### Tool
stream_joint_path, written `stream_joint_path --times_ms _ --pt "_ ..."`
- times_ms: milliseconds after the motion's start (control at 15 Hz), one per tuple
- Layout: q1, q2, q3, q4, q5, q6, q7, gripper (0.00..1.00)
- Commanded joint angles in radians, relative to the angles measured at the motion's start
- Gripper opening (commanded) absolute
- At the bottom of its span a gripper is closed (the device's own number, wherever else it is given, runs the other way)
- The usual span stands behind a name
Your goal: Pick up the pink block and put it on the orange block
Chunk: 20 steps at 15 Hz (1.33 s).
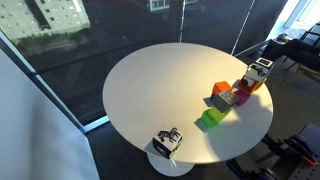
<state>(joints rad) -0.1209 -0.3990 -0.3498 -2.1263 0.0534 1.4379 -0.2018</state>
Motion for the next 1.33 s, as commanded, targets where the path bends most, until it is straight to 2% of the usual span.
stream_joint_path --times_ms 0,267,600,1267 --pt "-0.032 0.006 0.025 0.004 0.008 -0.003 -0.011 1.00" --pt "-0.032 0.004 0.025 0.004 0.008 -0.003 -0.011 1.00" --pt "-0.041 0.016 0.061 -0.030 0.000 0.054 0.028 1.00" --pt "-0.044 0.018 0.131 -0.143 -0.021 0.246 0.111 1.00"
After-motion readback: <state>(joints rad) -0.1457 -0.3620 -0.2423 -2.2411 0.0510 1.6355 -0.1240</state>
